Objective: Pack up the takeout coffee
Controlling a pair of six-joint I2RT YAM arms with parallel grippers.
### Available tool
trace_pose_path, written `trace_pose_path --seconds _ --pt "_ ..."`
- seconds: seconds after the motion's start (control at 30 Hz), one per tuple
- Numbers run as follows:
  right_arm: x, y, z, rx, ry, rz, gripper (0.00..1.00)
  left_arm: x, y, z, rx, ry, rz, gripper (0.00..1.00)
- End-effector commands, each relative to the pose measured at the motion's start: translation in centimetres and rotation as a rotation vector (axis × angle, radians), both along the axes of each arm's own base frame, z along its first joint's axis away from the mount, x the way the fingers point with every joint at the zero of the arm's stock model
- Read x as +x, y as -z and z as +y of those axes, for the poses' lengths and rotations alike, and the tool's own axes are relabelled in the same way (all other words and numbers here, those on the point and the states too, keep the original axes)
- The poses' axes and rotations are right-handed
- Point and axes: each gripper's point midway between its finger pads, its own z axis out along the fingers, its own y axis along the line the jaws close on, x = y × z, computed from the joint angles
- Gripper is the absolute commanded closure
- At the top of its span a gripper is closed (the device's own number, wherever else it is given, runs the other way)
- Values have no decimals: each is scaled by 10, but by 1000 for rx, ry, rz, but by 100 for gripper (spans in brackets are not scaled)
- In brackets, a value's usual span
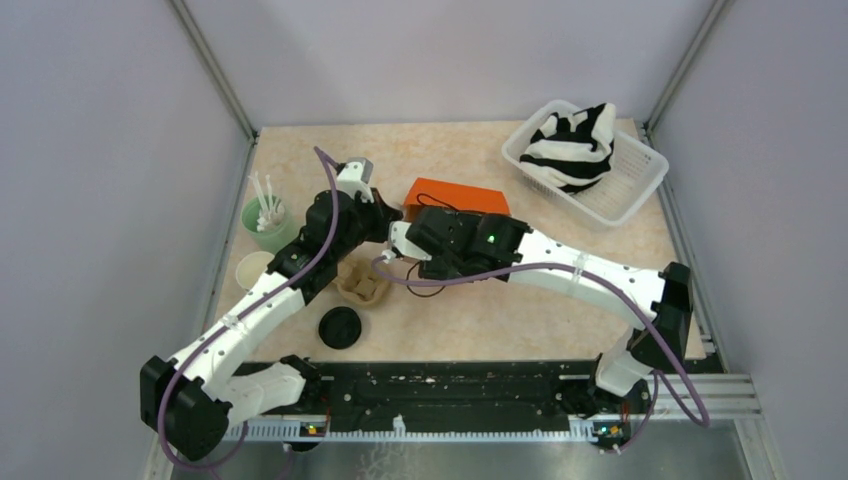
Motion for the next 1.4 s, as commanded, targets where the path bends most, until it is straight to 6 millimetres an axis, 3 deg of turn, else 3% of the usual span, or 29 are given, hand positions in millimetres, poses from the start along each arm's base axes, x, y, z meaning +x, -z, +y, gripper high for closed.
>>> trace_pose_path --seconds 0.0,0.23,0.33,0.43,0.93,1.37 --pt "12 -3 15 41 -11 -42 69 1 -17 -4 -38 10 -59 100" --pt "8 -32 7 109 -33 -27 69 1 -3 -1 -8 1 -36 100" --pt "9 -34 0 98 -40 -43 69 -1 2 1 4 3 -30 100" --pt "17 -29 -2 63 -38 -53 69 -3 6 2 6 1 -18 100" --pt "54 -1 21 13 -179 -67 69 -5 -2 -2 -39 5 -9 100" --pt "77 25 -3 -15 -110 -101 69 -9 1 -5 -57 20 7 100"
